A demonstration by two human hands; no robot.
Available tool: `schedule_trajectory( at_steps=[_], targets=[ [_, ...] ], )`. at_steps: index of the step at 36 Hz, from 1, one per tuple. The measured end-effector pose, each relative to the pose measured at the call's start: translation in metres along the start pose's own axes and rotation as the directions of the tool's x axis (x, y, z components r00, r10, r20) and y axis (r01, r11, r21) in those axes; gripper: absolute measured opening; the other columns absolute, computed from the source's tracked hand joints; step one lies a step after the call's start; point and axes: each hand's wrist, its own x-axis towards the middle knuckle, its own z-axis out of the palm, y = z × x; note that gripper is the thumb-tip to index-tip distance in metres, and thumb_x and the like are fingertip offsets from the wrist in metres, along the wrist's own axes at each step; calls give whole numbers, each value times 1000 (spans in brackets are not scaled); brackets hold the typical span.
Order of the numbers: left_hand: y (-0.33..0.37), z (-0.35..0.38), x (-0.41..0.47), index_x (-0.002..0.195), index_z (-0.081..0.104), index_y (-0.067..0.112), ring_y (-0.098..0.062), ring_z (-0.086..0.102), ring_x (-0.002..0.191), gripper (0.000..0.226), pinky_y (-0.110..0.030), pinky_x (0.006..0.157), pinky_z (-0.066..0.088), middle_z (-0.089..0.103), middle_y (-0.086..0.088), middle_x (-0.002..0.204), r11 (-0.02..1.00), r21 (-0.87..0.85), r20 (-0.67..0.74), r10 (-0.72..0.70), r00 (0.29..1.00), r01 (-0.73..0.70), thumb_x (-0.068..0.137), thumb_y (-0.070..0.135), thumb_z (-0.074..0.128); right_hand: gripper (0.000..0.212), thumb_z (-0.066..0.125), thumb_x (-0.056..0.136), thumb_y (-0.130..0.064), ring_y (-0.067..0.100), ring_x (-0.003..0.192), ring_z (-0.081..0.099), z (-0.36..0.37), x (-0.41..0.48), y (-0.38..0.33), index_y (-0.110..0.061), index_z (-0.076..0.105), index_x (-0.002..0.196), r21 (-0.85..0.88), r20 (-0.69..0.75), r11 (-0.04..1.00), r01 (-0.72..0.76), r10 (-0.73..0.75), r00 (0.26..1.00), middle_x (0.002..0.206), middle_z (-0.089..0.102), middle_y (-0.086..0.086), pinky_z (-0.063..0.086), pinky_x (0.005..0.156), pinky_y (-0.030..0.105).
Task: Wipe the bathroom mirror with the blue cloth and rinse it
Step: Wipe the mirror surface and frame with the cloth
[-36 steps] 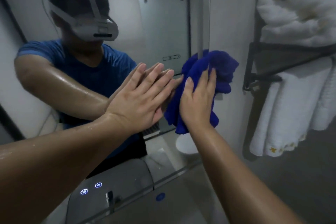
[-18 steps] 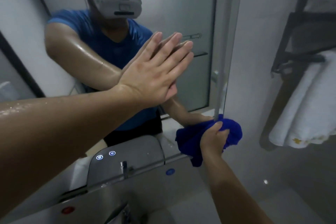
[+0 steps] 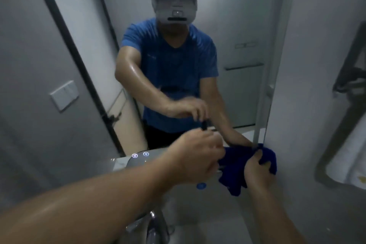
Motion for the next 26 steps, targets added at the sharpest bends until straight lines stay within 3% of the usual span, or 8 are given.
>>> schedule_trajectory(
  at_steps=[2,3,6,10,12,16,20,26],
  targets=[
    [33,26,-20,94,67,24,-24,63,85,16,-36,73,51,66,2,97,943,-173,211,-247,946,285,89,31,54,73,35,110,-59,47,128,58,-6,-6,-1,-8,33,162,40,48,999,-9,7,999,152,51,27,48,104,53],
    [47,37,-25,102,67,27,-20,65,89,19,-34,77,53,67,6,101,829,-255,382,-387,839,498,92,35,54,70,38,111,-55,46,126,59,-9,-7,-2,-7,35,161,54,76,999,-8,4,997,149,54,26,49,102,51],
    [74,71,-21,117,72,29,-15,70,100,28,-39,91,60,74,9,111,146,-427,758,-481,441,892,101,45,54,47,46,109,-35,37,103,67,-16,-7,-3,-5,53,144,47,151,996,74,-80,985,118,70,19,56,92,46],
    [85,94,9,139,59,15,-30,69,111,82,-40,84,60,70,-9,127,-673,-309,943,-309,124,672,97,81,34,23,58,102,-25,33,93,70,-24,-16,1,-12,63,120,-68,296,980,184,-157,942,95,70,6,63,90,57],
    [90,99,17,135,60,7,-35,67,113,109,-41,89,58,67,-17,130,-889,-163,984,-116,134,428,83,96,25,25,65,101,-25,33,102,69,-27,-28,2,-14,61,123,-101,363,969,224,-174,915,109,70,9,62,91,48],
    [100,115,30,129,66,10,-40,69,118,107,-54,103,54,75,-23,122,-986,-66,929,-116,351,-151,77,99,36,15,68,102,-25,10,94,65,-37,-43,3,-23,64,117,-147,434,919,366,-272,859,111,69,-2,49,68,22],
    [109,146,46,130,65,12,-46,71,112,87,-55,90,60,74,-30,119,-887,-56,940,-202,276,-458,87,86,50,18,66,102,-17,5,95,65,-49,-33,6,-24,67,119,-189,444,897,401,-286,849,108,71,-6,47,68,18],
    [116,183,36,133,64,14,-53,64,119,42,-71,107,45,68,-28,129,-784,-8,953,-194,233,-621,103,41,52,24,58,104,-9,9,106,64,-73,-14,22,-22,65,124,-228,391,895,383,-276,878,116,69,-4,52,84,21]
  ],
)
